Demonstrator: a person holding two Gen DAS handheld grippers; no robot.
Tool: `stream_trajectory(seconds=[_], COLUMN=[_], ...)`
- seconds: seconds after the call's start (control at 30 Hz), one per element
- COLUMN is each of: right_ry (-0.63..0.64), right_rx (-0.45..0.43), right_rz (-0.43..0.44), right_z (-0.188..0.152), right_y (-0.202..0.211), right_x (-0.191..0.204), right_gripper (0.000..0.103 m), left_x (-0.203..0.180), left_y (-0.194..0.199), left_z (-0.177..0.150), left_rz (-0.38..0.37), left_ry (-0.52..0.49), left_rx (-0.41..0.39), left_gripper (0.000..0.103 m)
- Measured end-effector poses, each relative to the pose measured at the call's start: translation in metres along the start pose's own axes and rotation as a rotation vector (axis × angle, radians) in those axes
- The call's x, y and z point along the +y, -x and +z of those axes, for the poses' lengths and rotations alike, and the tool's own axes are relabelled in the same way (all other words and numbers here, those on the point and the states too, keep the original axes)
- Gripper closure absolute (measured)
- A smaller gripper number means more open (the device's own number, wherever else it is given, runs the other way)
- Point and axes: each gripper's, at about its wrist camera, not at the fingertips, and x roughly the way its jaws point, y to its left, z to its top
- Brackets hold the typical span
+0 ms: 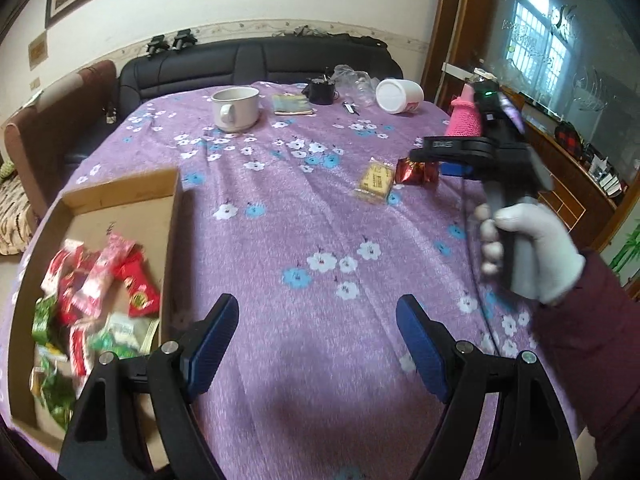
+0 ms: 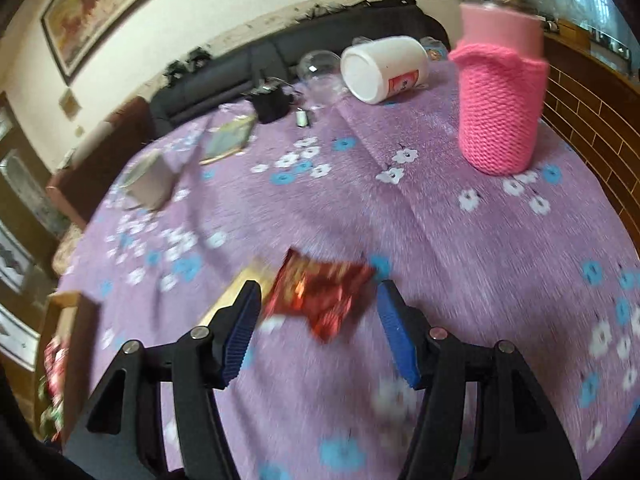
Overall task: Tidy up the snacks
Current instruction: 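Grasp the red foil candy with the right gripper, then grasp the yellow biscuit packet with the left gripper while the right holds the foil candy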
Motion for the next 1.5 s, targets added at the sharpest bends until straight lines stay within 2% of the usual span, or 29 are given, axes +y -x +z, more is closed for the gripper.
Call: stream_trajectory(seconds=[0.1,0.17,0.23,0.3,0.43,0.6,0.73,0.83,0.93,0.97,1.0,1.03,1.1,1.13,1.33,1.5], right_ry=[-0.017,0.000,0.051,0.073,0.076,0.102,0.075,0.063,0.043,0.032,0.023,0.013,-0.012,-0.022,-0.054,-0.037], right_rx=[0.022,0.032,0.032,0.051,0.084,0.059,0.061,0.062,0.063,0.061,0.060,0.059,0.057,0.059,0.053,0.031], right_rz=[0.034,0.050,0.041,0.059,0.084,0.077,0.134,0.163,0.183,0.190,0.194,0.196,0.202,0.207,0.265,0.302], right_z=[0.003,0.000,-0.007,-0.016,-0.039,-0.066,-0.062,-0.061,-0.060,-0.059,-0.058,-0.057,-0.055,-0.054,-0.053,-0.054], right_y=[-0.015,-0.016,-0.012,-0.005,0.020,0.044,0.042,0.044,0.044,0.045,0.045,0.044,0.044,0.043,0.045,0.050], right_x=[0.001,0.004,0.010,0.012,0.005,-0.004,-0.009,-0.012,-0.015,-0.018,-0.020,-0.022,-0.029,-0.031,-0.036,-0.030], right_gripper=[0.043,0.056,0.057,0.062,0.065,0.066,0.067,0.067,0.067,0.067,0.067,0.067,0.067,0.067,0.067,0.067], left_x=[0.002,0.001,-0.002,-0.010,-0.022,-0.034,-0.048,-0.059,-0.069,-0.072,-0.077,-0.079,-0.084,-0.085,-0.073,-0.057], left_y=[-0.012,-0.020,-0.029,-0.042,-0.069,-0.105,-0.126,-0.145,-0.168,-0.174,-0.182,-0.186,-0.187,-0.185,-0.168,-0.137], left_z=[0.014,0.025,0.035,0.046,0.061,0.077,0.089,0.098,0.104,0.105,0.106,0.107,0.108,0.109,0.101,0.087], left_rz=[-0.034,-0.056,-0.066,-0.061,-0.064,-0.093,-0.095,-0.080,-0.050,-0.047,-0.046,-0.042,-0.031,-0.031,-0.055,-0.077], left_ry=[0.006,0.008,-0.008,-0.052,-0.102,-0.105,-0.112,-0.151,-0.189,-0.204,-0.228,-0.243,-0.268,-0.271,-0.212,-0.173], left_rx=[0.022,0.036,0.043,0.055,0.092,0.124,0.132,0.124,0.152,0.162,0.178,0.185,0.177,0.174,0.162,0.126], left_gripper=[0.022,0.022,0.022,0.022,0.022,0.024,0.024,0.024,0.024,0.029,0.042,0.044,0.064,0.067,0.069,0.070])
